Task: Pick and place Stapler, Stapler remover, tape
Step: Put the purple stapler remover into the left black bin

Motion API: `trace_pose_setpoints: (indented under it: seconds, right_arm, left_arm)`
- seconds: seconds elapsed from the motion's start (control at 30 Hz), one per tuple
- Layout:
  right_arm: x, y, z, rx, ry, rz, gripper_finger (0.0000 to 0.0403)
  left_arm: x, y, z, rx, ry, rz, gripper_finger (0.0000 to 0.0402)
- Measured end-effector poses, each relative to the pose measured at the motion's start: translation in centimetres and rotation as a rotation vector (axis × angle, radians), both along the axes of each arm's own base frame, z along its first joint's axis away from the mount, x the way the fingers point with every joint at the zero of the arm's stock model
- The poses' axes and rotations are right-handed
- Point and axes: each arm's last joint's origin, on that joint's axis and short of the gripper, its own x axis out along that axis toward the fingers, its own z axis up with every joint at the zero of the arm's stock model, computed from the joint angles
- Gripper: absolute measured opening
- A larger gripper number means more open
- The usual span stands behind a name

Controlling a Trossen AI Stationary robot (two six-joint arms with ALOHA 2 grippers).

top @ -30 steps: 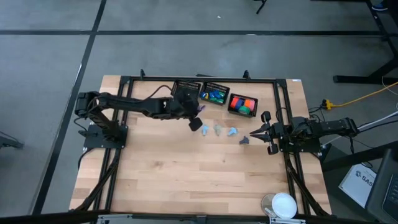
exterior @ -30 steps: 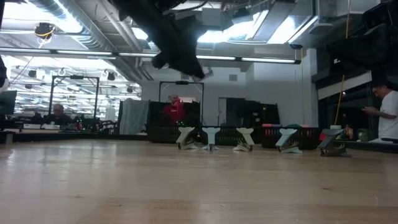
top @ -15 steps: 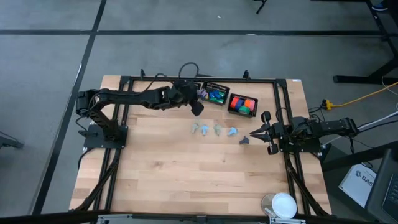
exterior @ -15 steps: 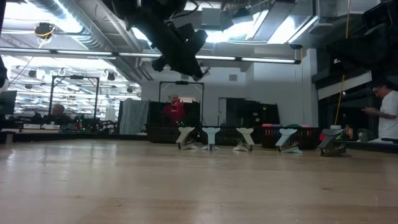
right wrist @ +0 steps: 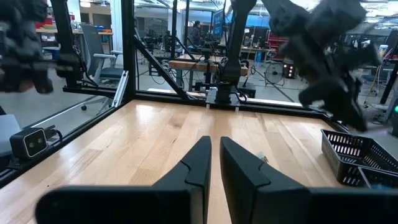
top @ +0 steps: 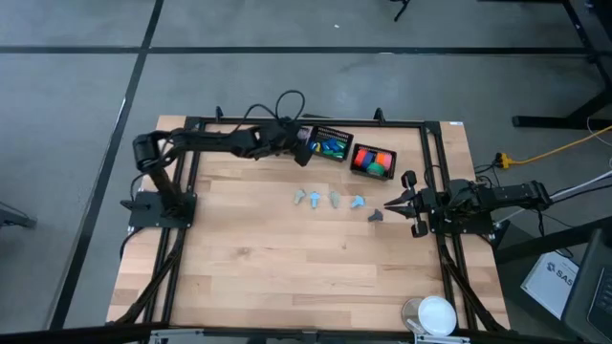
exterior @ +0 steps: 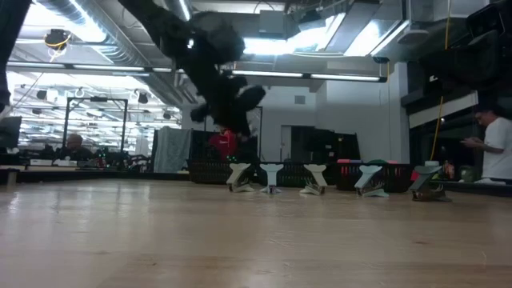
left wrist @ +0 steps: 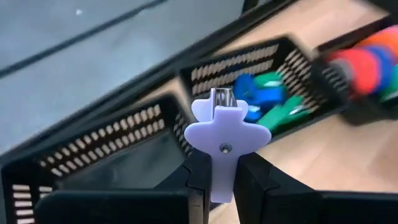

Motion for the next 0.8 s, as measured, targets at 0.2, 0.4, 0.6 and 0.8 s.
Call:
trace_pose_setpoints:
  seconds: [0.2, 0.4, 0.6, 0.8]
  right_arm:
    - [0.0, 0.0, 0.0, 0.000, 0.000, 0.000, 0.0039]
    - [0.0, 0.0, 0.0, 0.000, 0.000, 0.000, 0.0039]
    - [0.0, 0.0, 0.0, 0.000, 0.000, 0.000, 0.0039]
    - [0.0, 0.0, 0.0, 0.000, 0.000, 0.000, 0.0039]
  left_arm:
    - [-0.3, 2.6, -3.2, -0.088, 0.025, 0.096, 0.0042]
    - [-0.7, 4.1, -5.4, -0.194, 0.025, 0.114, 0.0040]
    - [-0.9, 5.3, -5.5, -0.186, -0.018, 0.126, 0.0046]
    - [-1.2, 5.6, -5.6, -0.214, -0.021, 0.114, 0.0050]
